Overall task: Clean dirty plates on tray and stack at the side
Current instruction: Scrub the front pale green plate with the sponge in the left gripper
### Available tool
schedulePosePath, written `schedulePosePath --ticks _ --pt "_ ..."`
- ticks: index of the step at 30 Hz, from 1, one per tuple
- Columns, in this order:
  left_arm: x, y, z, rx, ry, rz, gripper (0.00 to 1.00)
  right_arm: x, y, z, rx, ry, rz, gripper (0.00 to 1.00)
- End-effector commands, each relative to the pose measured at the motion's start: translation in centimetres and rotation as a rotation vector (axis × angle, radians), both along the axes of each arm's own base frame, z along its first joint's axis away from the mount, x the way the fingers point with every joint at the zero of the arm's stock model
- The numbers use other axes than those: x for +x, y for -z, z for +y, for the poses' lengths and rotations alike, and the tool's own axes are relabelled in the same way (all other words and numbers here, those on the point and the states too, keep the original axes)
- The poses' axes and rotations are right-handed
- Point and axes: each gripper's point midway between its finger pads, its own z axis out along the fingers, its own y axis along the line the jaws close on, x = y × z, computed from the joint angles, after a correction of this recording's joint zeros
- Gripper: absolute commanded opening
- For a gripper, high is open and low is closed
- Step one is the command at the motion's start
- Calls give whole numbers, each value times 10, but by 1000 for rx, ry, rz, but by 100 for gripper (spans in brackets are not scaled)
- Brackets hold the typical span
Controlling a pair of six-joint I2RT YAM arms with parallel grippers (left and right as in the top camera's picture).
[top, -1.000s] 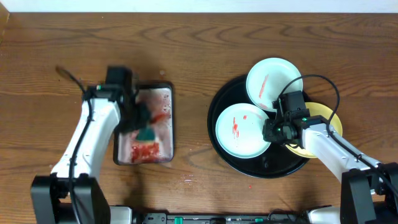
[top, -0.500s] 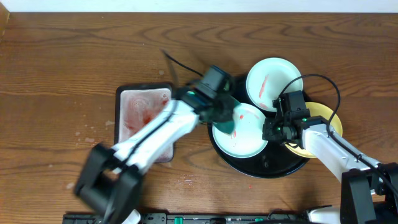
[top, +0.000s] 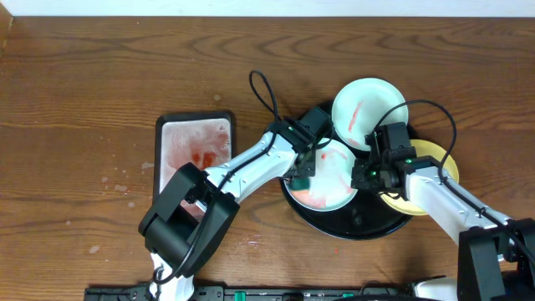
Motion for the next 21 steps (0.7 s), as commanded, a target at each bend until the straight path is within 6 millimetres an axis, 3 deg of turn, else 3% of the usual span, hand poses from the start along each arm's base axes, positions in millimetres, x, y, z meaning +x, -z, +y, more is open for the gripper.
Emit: schedulePosePath --ticks 1,2,5,10,13,17,21 --pt "29 -2 39 184 -81 -134 8 -7 7 -8 -35 13 25 1" --pt "29 0 25 113 -77 -118 7 -8 7 -8 -35 13 25 1" --pt "18 8 -43 -221 -9 15 7 -6 7 -8 -39 10 19 1" --pt "-16 27 -114 -510 58 214 8 -6 7 -8 -38 10 17 1" --pt "-39 37 -130 -520 121 258 7 -6 7 -8 -38 10 17 1" --pt "-57 32 -140 -502 233 239 7 -6 7 -8 -38 10 16 1" --pt "-47 43 -106 -343 157 208 7 -7 7 -8 -38 10 21 1"
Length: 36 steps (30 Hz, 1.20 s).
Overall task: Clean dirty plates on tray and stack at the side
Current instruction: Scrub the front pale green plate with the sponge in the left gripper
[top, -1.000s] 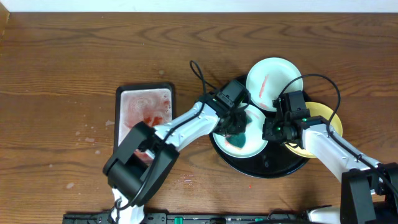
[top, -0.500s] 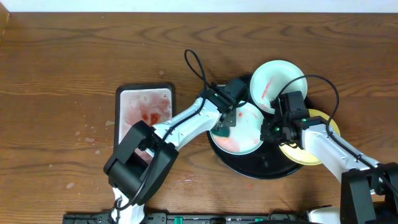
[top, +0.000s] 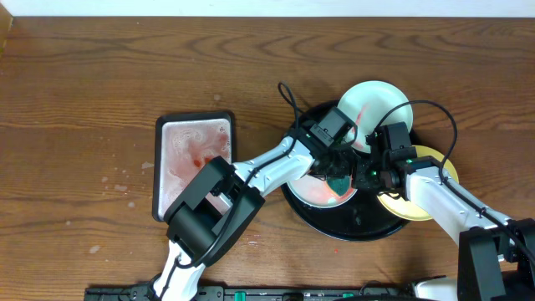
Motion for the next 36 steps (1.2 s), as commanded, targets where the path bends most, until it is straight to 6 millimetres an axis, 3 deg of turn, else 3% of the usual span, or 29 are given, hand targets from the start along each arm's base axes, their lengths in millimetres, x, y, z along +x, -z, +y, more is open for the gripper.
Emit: schedulePosePath --ticks 1,4,5,9,12,15,17,18,21,22,25,31,34,36 --pt "-31 41 34 184 22 101 8 -7 6 -6 -31 -1 20 1" --pt "-15 42 88 396 -84 75 8 -7 7 -6 -32 -1 22 1" --pt "0 36 117 521 -142 10 7 -7 6 -6 -32 -1 20 1" --pt "29 5 164 704 -227 -160 7 -7 6 -6 -32 -1 21 1" --pt "38 -5 177 769 -251 -228 7 -7 6 -6 -32 -4 19 1" --pt "41 -3 169 726 -266 -232 8 -7 6 -6 -32 -4 19 1" --pt "39 1 148 622 -253 -192 8 -7 6 -6 -32 -4 19 1" --pt "33 6 117 468 -220 -119 8 -7 6 -6 -32 -4 18 1" --pt "22 6 70 249 -149 -28 8 -7 6 -6 -32 -4 19 1" --pt "13 4 45 145 -99 10 8 -7 6 -6 -32 -4 19 1" --pt "-5 3 17 62 -27 46 8 -7 6 -6 -32 -4 18 1" --pt "-37 3 -3 48 56 81 8 -7 6 -6 -32 -4 19 1" --pt "-31 11 14 124 20 64 8 -8 7 -6 -33 -4 22 1" --pt "-18 20 44 254 -42 29 8 -8 7 -6 -33 -4 22 1"
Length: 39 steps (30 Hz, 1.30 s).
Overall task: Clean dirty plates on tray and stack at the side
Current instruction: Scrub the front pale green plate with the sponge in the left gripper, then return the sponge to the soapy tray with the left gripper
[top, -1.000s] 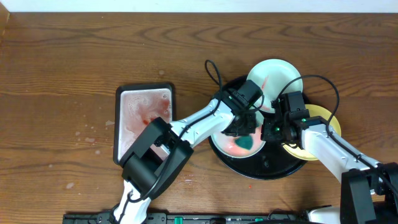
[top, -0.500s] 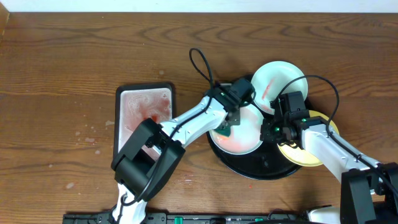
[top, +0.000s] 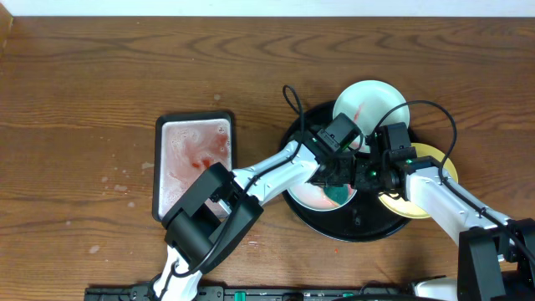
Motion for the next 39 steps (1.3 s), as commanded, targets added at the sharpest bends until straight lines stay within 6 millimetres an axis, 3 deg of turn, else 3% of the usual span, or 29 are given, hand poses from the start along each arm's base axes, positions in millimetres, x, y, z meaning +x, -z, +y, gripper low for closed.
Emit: schedulePosePath --ticks 1,4,7,13,16,20,23,24,25,29,32,35,37,38,39 --pt "7 27 49 222 -72 -10 8 -6 6 -8 -42 0 18 1" --pt "31 26 114 502 -156 -137 8 -6 6 -8 -42 -1 18 1" --pt "48 5 141 635 -172 -263 7 -6 6 -8 -42 -1 18 1" --pt "64 -43 146 662 -172 -403 8 -7 7 -8 -47 -18 16 1" --pt "66 -78 142 589 -201 -452 7 -8 7 -8 -51 -34 17 1" --pt "54 -140 141 435 -233 -501 8 -8 6 -5 -43 -83 6 1" --pt "38 -173 161 416 -250 -513 8 -9 4 4 -14 -169 -11 6" --pt "27 -184 181 436 -263 -497 8 -11 3 8 10 -192 -12 8" --pt "22 -187 193 452 -272 -484 8 -11 2 11 24 -198 -11 1" --pt "7 -177 253 554 -351 -390 8 -12 0 19 74 -209 -11 1" --pt "-1 -138 298 598 -454 -247 8 -11 -3 19 81 -174 -8 1" --pt "-1 -98 306 483 -430 -141 8 -5 -17 20 84 -175 -48 1" --pt "1 -84 310 408 -429 -110 11 1 -34 20 78 -190 -100 1" --pt "1 -81 316 400 -451 -96 17 4 -43 16 58 -183 -130 1" --pt "1 -81 322 404 -471 -88 32 7 -54 10 22 -169 -165 1"
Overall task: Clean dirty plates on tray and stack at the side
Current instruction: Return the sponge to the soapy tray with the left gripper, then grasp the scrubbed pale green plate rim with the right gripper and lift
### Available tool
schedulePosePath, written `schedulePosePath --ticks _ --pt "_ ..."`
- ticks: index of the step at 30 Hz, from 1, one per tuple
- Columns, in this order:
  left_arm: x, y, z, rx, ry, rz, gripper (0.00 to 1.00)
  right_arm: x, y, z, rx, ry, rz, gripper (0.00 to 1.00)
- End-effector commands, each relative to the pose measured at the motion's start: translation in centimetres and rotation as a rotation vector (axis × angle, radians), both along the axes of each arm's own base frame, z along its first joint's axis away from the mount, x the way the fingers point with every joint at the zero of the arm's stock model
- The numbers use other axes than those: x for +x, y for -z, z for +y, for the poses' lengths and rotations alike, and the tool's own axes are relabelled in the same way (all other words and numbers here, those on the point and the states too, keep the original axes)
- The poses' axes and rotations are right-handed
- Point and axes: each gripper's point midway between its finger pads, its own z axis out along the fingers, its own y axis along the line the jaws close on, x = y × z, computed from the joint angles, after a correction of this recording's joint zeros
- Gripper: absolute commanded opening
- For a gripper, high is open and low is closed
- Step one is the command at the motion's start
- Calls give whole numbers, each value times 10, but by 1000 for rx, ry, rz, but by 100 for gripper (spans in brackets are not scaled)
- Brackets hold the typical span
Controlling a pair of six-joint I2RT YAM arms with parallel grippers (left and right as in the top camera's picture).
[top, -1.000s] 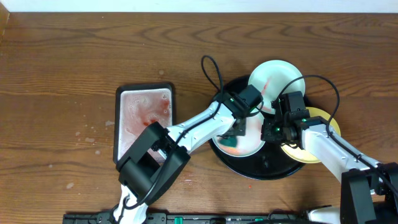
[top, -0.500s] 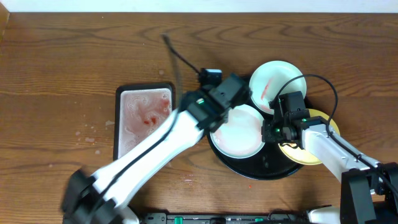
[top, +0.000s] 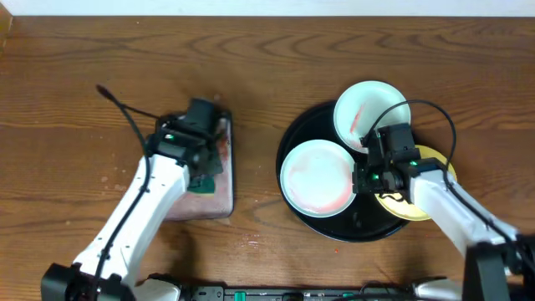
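Observation:
On the round black tray (top: 334,227) lies a white plate (top: 316,176) with a faint pink smear along its lower right. My right gripper (top: 361,178) is at its right rim and looks shut on it. A second white plate (top: 368,113) with a red streak sits at the tray's back. Far to the left, my left gripper (top: 203,173) is shut on a green sponge (top: 201,181) over the rectangular tray (top: 219,205) of pinkish water.
A yellow plate (top: 428,157) lies at the right edge of the round tray, mostly under my right arm. Small drops and crumbs dot the wooden table (top: 84,75) left of and in front of the rectangular tray.
My left gripper with the sponge was on the front plate's lower right part. It is now over the rectangular tray at the left. The plate lies uncovered. The right gripper has stayed at the rim.
The sponge in my left gripper was first on the red-smeared plate's left side, then on its right part, then lower right, while the right gripper stayed at the rim. Now the plate shows only a faint pink smear and the sponge is at the rectangular tray.

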Motion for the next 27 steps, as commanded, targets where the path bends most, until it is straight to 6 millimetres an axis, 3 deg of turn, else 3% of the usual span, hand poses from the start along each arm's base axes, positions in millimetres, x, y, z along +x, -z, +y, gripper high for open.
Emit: schedulePosePath --ticks 1,5,10,14,17,18,21,23,27 --pt "-4 5 6 -97 28 37 43 19 -50 -7 -47 5 -167 1" --pt "-6 -1 8 -140 31 28 51 24 -84 -23 -202 44 -302 1" --pt "-13 -29 5 -182 43 -60 60 29 -110 -37 -379 124 -436 1" --pt "-28 -66 6 -205 56 -189 69 28 -132 -29 -560 105 -563 1" --pt "-36 -80 7 -211 60 -242 74 24 -150 -18 -652 88 -652 1" --pt "-37 -84 7 -213 62 -259 83 23 -154 -16 -673 81 -672 1" --pt "-39 -89 7 -216 64 -281 83 16 -169 0 -761 -12 -745 1" --pt "-39 -89 7 -216 64 -282 83 9 -176 20 -763 -116 -778 1" --pt "-39 -87 7 -215 63 -274 83 2 -196 37 -764 -131 -853 1"
